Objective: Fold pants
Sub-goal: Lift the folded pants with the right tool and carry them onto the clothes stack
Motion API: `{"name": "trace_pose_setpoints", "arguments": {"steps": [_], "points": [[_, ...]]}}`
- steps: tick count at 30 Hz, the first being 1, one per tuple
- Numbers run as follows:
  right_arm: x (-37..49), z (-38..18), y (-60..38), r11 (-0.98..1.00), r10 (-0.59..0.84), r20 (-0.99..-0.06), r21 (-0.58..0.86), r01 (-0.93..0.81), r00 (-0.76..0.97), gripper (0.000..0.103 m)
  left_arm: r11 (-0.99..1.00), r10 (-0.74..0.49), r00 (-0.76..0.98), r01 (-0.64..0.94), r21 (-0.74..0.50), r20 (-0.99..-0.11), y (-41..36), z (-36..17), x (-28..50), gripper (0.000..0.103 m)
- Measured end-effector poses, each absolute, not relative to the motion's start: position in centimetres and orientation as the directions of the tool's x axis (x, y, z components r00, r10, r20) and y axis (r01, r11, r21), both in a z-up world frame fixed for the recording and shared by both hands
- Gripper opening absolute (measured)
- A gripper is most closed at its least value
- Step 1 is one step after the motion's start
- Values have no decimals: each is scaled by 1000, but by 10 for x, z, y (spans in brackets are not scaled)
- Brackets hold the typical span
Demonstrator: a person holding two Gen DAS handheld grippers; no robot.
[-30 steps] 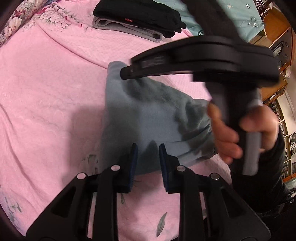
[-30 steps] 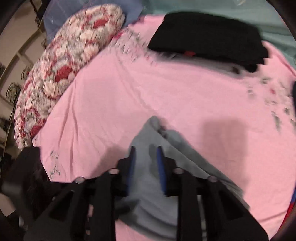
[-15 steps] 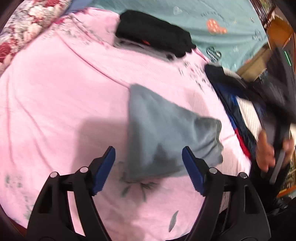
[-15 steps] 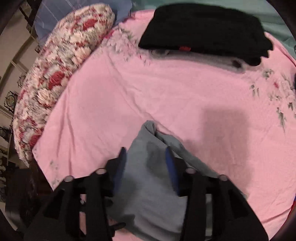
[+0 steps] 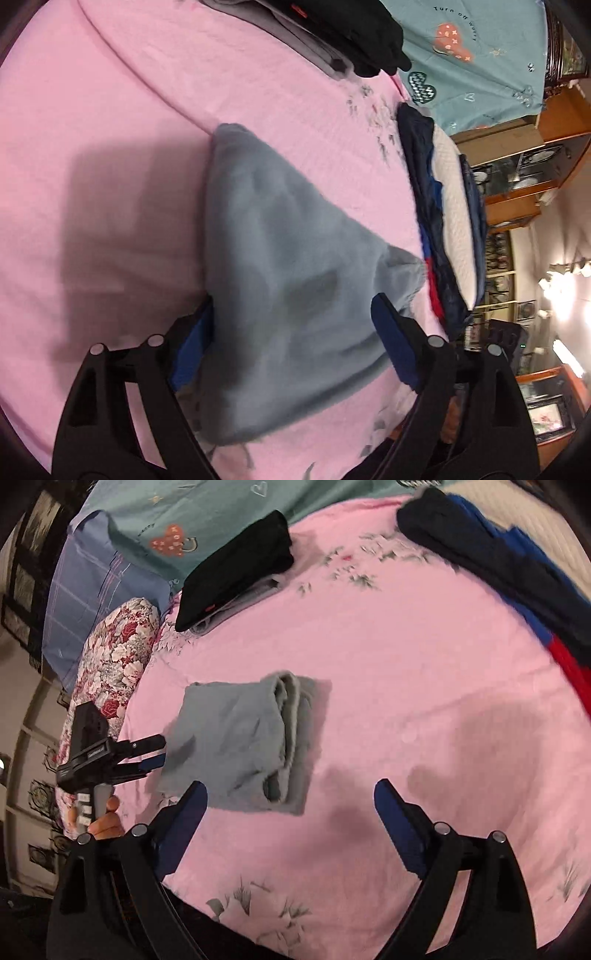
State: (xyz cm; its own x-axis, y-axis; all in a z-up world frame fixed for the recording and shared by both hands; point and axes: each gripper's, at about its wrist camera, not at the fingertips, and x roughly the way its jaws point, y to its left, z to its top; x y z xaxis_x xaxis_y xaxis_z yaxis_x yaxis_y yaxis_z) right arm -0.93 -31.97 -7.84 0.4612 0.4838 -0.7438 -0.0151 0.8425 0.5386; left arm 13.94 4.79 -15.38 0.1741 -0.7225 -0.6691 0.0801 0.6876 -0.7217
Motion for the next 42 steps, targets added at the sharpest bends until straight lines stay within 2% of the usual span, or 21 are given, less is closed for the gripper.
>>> {"name": "trace_pose_setpoints", "arguments": {"steps": [5,9,13,14,16,17,19,20,22,23,24,26,31,35,42], "points": [[2,-91,-320,785,560,-718,619,13,413,92,601,-796,173,118,-790,-580,46,-159,140,89],[42,-103,-305,749,620,-702,663,2,351,92,610,-790,174,133,-781,-588,44,-157,138,88],[82,-122,-288,759,624,-734,651,16,269,92,606,-793,178,133,-784,-583,50,-158,135,84],[87,-127,-285,757,628,-736,653,21,252,93,598,-798,175,126,-791,-576,52,-160,135,81],[92,-129,-281,739,653,-717,673,2,244,93,582,-811,147,105,-806,-567,51,-167,138,60],[94,-131,-277,703,695,-683,712,-8,225,93,585,-808,144,95,-805,-571,52,-169,139,55],[97,-134,-273,671,723,-651,741,-14,232,93,588,-806,127,71,-806,-578,52,-175,143,37],[99,-133,-270,673,723,-648,739,-32,237,90,593,-803,123,62,-803,-584,51,-178,144,33],[104,-136,-268,670,724,-643,741,-32,250,76,623,-779,130,41,-781,-614,51,-180,145,18],[107,-138,-267,676,717,-647,736,-33,258,61,625,-776,141,34,-780,-615,52,-179,142,18],[110,-141,-265,700,695,-668,713,-39,268,41,643,-759,176,46,-765,-627,54,-172,137,17],[112,-143,-262,728,666,-688,684,-49,287,33,672,-733,227,96,-735,-641,51,-157,127,17],[96,-114,-250,807,580,-735,576,-129,351,27,701,-705,307,166,-694,-639,46,-116,117,17],[91,-86,-245,822,563,-726,539,-181,394,27,706,-700,359,217,-674,-617,52,-73,130,17],[149,-10,-238,808,588,-658,510,-295,471,27,758,-637,482,247,-604,-602,61,27,253,17]]}}
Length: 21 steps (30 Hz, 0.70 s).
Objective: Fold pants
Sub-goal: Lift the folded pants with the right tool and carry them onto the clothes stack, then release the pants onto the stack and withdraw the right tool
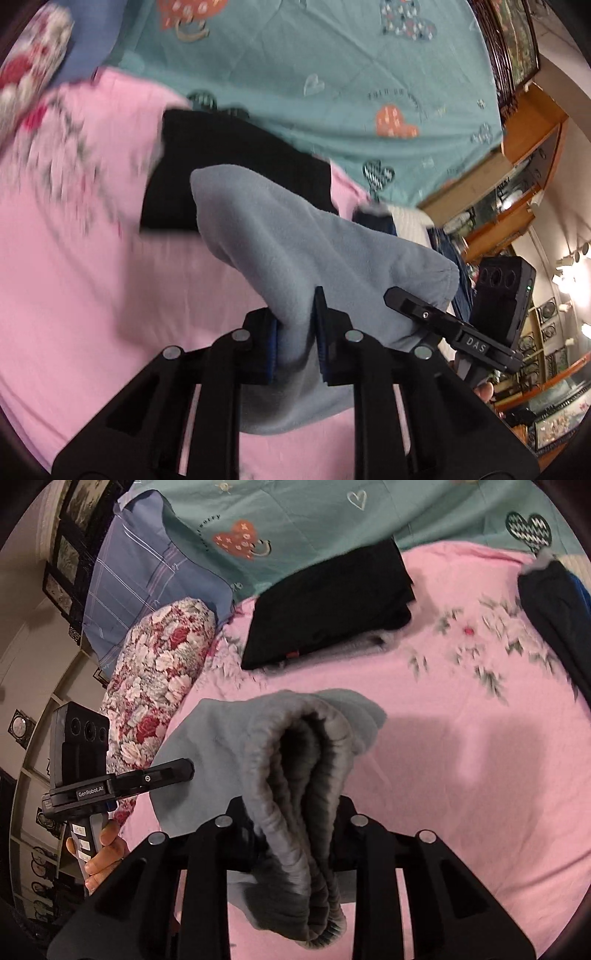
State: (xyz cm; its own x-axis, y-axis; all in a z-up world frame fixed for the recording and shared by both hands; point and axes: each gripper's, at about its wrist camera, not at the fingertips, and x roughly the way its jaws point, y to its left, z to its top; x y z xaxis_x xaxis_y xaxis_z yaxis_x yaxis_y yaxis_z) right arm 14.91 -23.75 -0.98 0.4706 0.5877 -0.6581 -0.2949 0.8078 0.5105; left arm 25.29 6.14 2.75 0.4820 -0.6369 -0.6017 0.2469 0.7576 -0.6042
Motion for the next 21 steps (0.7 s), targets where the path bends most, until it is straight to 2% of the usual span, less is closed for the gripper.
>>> {"name": "trace_pose_setpoints", "arguments": {"steps": [3,5,8,11,12,14,15,16,17,19,21], "points": [[204,28,-232,801,596,-620,503,-325,511,27,794,-591,520,243,-557,-616,64,54,322,17],[252,52,-225,813,580,-603,477,-336,548,27,804,-575,520,215,-554,-632,68,53,365,17],[321,70,-213,825,562,-604,453,-338,565,27,808,-560,491,149,-569,-667,75,23,425,18],[384,58,-203,840,540,-630,439,-318,558,27,819,-548,410,84,-568,-729,77,-32,461,21],[399,49,-200,846,532,-640,430,-316,554,27,825,-538,391,63,-561,-747,78,-50,466,33],[431,18,-195,854,521,-684,424,-302,510,28,805,-567,391,79,-587,-725,81,-63,470,37],[443,-2,-195,862,507,-712,419,-285,486,32,796,-582,390,94,-598,-714,83,-61,469,39],[450,-17,-196,878,479,-740,401,-262,472,38,793,-586,385,95,-601,-713,85,-57,468,47],[454,-32,-198,886,463,-754,393,-245,467,52,801,-576,388,94,-591,-719,86,-51,465,53],[452,-40,-201,869,494,-716,416,-267,493,54,851,-501,462,108,-514,-732,88,-25,448,76],[448,-32,-197,881,472,-730,378,-283,495,56,907,-400,557,128,-401,-728,86,9,421,87]]}}
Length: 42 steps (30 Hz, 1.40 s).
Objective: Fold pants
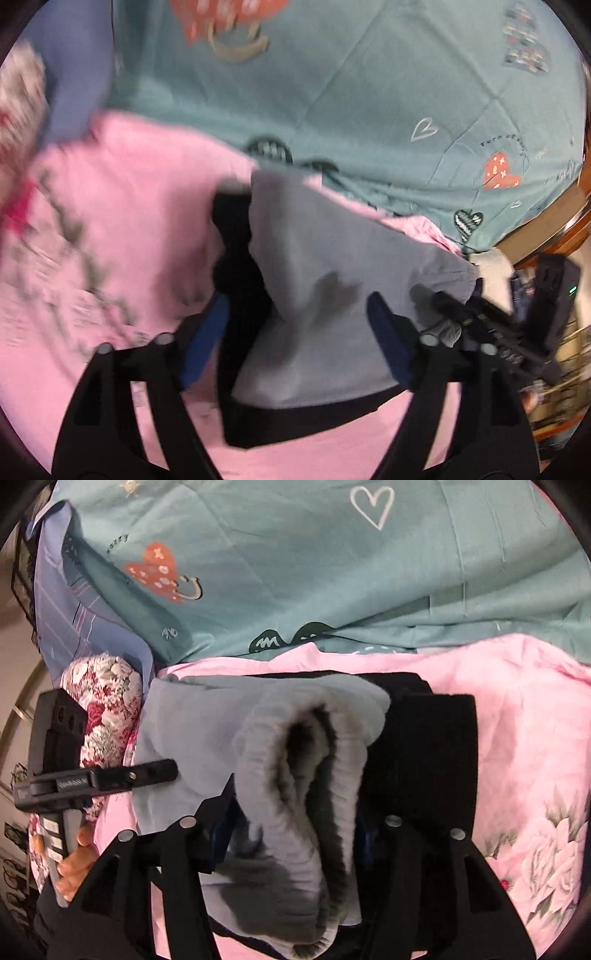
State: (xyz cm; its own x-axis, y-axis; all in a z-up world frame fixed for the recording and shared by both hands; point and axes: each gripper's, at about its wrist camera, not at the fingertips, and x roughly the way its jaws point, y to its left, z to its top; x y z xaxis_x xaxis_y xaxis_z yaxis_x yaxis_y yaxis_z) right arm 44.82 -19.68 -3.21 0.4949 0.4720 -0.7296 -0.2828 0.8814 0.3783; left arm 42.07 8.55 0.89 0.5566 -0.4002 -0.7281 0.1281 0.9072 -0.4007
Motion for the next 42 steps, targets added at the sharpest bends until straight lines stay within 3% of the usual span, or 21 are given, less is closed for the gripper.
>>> {"name": "trace_pose_setpoints", "arguments": {"steps": [4,6,9,14,23,31,42], "points": [[424,16,-191,926,372,-727,250,-281,577,73,981,-180,708,82,-173,-683,70,69,346,97],[397,51,-193,962,264,-664,132,-238,699,95,998,-53,762,21,-58,-646,56,90,302,101],[348,92,-199,993,112,-550,37,-109,828,102,999,47,807,-27,44,-588,36,100,235,101],[261,108,-204,998,69,-520,47,-52,851,102,998,61,823,-46,41,-565,19,79,157,101],[138,35,-199,999,34,-551,-6,-45,833,102,998,44,778,-61,-6,-626,22,6,136,101],[127,-9,-203,1000,1,-554,25,16,833,102,991,127,779,-117,57,-613,23,-31,146,101],[134,-35,-208,999,-13,-616,19,31,787,102,996,88,772,-62,63,-630,14,-45,146,101]]}}
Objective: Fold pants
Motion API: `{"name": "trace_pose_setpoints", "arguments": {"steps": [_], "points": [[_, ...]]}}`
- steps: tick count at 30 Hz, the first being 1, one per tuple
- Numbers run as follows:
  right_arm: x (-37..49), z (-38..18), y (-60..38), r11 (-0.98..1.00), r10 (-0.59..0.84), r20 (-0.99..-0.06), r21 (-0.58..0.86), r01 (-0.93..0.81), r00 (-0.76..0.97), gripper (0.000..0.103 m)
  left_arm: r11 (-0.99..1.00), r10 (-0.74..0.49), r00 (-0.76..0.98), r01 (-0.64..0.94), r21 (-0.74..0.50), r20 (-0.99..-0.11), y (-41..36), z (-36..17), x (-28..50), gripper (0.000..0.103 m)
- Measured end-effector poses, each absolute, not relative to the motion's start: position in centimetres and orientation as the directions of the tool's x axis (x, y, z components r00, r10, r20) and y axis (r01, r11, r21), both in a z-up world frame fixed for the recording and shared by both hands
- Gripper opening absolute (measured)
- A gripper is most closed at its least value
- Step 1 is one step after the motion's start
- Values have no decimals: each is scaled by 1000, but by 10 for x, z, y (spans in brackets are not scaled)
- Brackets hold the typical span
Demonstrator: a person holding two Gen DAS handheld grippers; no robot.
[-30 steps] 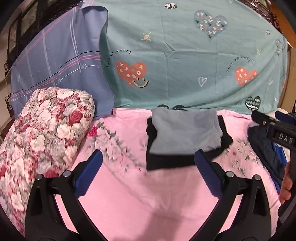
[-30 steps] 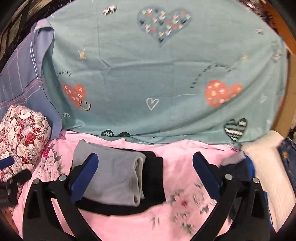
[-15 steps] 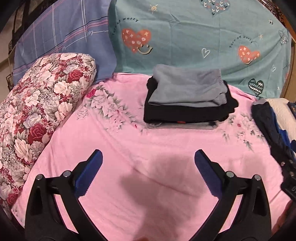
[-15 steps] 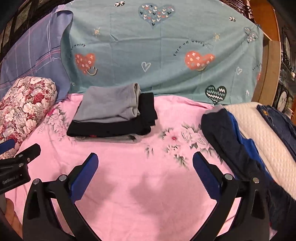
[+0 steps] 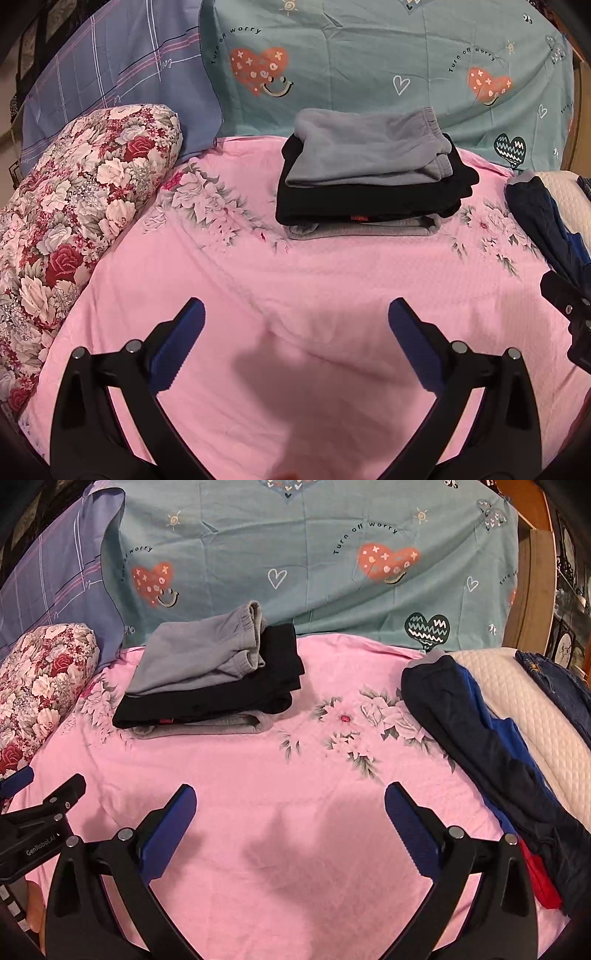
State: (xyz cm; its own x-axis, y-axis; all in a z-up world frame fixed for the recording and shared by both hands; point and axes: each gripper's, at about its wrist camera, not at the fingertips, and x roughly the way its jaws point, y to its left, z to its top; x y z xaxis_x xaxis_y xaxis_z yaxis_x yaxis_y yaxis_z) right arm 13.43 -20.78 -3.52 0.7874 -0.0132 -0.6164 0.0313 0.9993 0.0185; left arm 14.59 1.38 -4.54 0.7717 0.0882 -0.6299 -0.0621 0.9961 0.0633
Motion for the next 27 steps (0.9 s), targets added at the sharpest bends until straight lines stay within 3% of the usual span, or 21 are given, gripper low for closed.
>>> {"name": "trace_pose_setpoints", "arguments": {"steps": [27], "points": [[132,-38,-208,999,1,-629,38,30,778,102,995,102,764,-72,74,-637,12,-50,146,101]]}}
